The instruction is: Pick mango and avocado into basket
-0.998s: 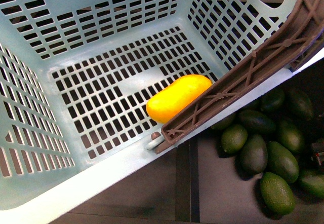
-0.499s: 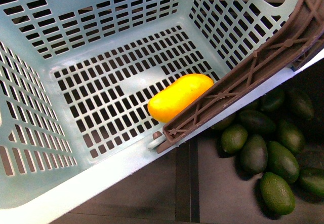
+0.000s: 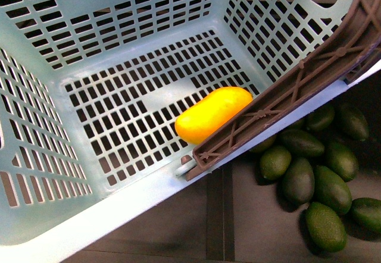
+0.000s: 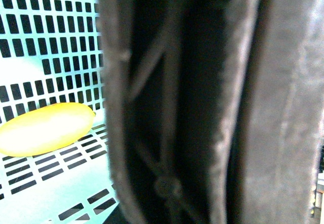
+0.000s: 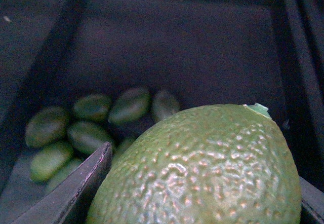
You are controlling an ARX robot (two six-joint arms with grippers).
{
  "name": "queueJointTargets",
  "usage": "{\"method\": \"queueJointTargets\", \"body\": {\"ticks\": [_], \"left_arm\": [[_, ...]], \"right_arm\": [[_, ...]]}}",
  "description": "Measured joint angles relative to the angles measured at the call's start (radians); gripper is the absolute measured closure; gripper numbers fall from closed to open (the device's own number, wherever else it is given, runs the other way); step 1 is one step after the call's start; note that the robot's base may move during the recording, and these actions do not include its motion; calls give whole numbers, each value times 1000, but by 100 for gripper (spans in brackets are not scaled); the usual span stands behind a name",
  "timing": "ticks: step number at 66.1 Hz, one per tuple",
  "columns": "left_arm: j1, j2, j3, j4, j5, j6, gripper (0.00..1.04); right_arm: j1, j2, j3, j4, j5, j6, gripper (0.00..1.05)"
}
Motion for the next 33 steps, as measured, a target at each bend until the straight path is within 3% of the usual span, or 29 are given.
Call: {"method": "queueJointTargets", "body": {"ticks": [14, 33], "left_arm": [[0, 0, 0, 0, -4, 0, 92], [0, 0, 0, 0, -3, 0, 92]], "right_arm": [[127, -322, 28, -90, 34, 82, 33], [483, -297, 77, -18, 274, 149, 33]]}}
